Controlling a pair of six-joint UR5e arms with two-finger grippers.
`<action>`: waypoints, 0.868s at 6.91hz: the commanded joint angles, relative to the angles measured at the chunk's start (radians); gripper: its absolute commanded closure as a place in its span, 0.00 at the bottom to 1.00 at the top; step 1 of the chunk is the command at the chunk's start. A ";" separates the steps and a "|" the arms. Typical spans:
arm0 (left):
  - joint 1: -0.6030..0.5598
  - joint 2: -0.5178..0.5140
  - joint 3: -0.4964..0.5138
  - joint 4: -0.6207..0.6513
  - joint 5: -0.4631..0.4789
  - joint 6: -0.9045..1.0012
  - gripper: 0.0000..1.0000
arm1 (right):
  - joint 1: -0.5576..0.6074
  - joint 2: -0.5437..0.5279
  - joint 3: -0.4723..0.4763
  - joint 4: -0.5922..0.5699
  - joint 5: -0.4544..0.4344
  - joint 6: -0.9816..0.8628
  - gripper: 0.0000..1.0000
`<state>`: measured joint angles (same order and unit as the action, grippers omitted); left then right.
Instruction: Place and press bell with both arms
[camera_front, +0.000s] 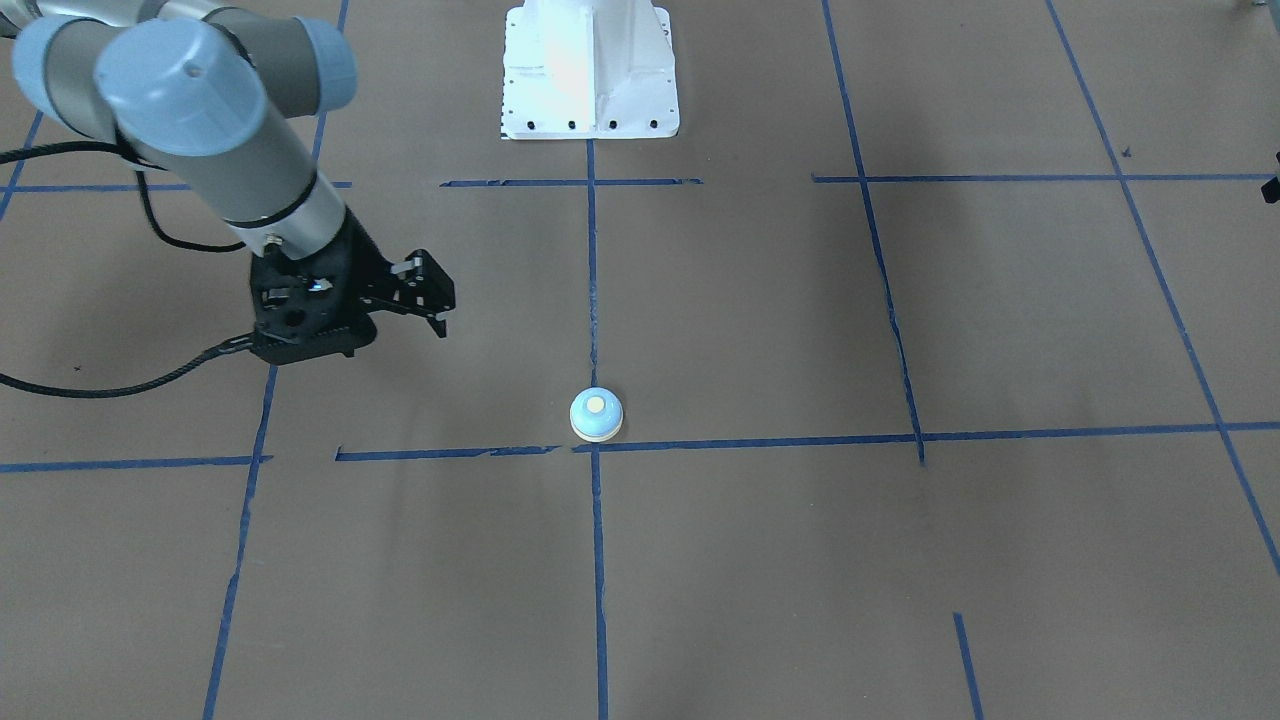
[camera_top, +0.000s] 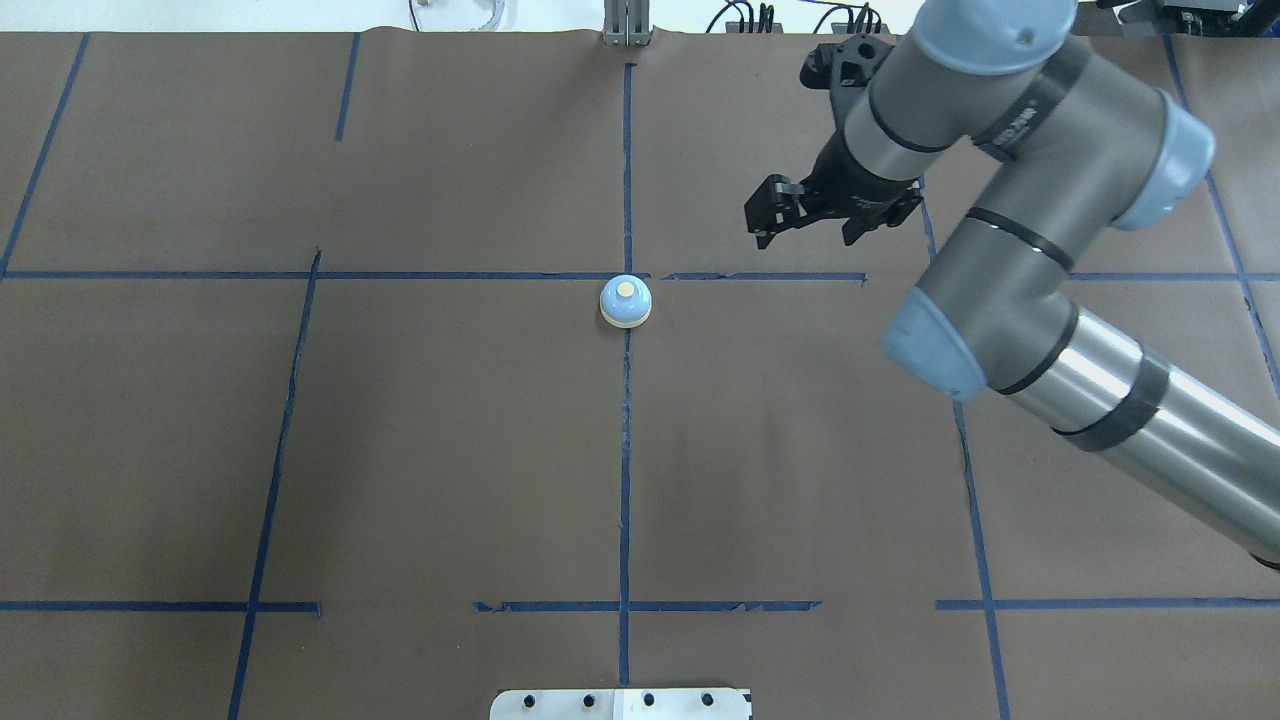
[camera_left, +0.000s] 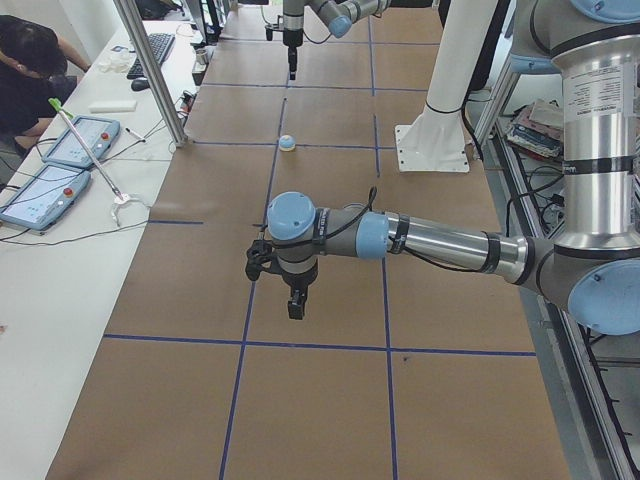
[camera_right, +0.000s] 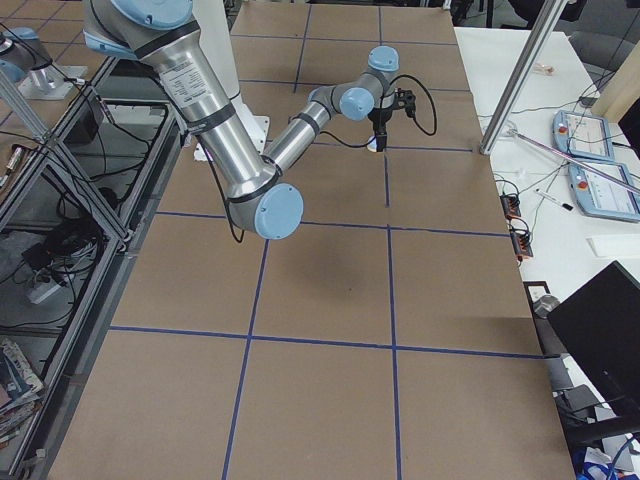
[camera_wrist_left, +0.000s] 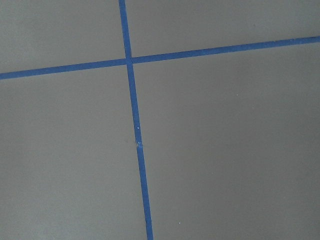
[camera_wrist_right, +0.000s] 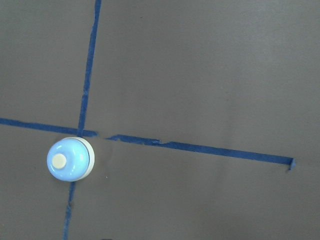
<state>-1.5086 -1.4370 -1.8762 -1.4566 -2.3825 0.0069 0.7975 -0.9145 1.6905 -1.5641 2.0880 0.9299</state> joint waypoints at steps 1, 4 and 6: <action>-0.002 0.004 -0.006 -0.002 -0.004 -0.001 0.00 | -0.082 0.234 -0.275 -0.013 -0.091 0.079 0.11; -0.002 0.003 -0.009 -0.002 -0.004 -0.001 0.00 | -0.150 0.413 -0.511 -0.008 -0.199 0.156 0.76; -0.002 0.001 -0.006 -0.002 -0.004 -0.001 0.00 | -0.178 0.419 -0.540 0.001 -0.236 0.216 0.98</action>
<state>-1.5110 -1.4347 -1.8843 -1.4588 -2.3867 0.0063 0.6385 -0.5029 1.1753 -1.5694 1.8715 1.1203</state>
